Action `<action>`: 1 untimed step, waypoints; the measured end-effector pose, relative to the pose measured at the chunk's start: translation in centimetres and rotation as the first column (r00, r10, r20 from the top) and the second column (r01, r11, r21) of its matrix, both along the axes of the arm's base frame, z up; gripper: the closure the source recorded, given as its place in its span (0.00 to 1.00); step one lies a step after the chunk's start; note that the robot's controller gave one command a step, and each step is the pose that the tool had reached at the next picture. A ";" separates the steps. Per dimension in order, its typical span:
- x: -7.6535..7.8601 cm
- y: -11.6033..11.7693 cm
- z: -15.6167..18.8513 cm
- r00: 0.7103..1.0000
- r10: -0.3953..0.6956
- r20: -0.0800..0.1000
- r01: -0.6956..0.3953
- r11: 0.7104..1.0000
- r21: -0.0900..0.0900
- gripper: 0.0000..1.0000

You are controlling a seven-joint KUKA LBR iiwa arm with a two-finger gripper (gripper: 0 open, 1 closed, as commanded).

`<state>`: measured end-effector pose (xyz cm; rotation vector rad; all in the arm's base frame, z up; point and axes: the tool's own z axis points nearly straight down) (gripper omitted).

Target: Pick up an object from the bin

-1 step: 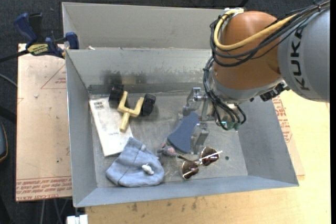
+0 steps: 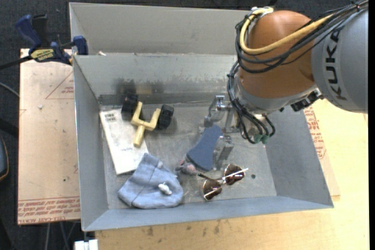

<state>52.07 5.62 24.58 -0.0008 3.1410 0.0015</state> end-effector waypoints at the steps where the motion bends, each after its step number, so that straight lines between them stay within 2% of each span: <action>1: 4.0 -2.8 -4.2 0.994 0.111 0.007 -0.111 0.994 0.000 0.00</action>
Offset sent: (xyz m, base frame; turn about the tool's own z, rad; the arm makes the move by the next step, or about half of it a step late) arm 0.0582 -0.0812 -0.0858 -0.0396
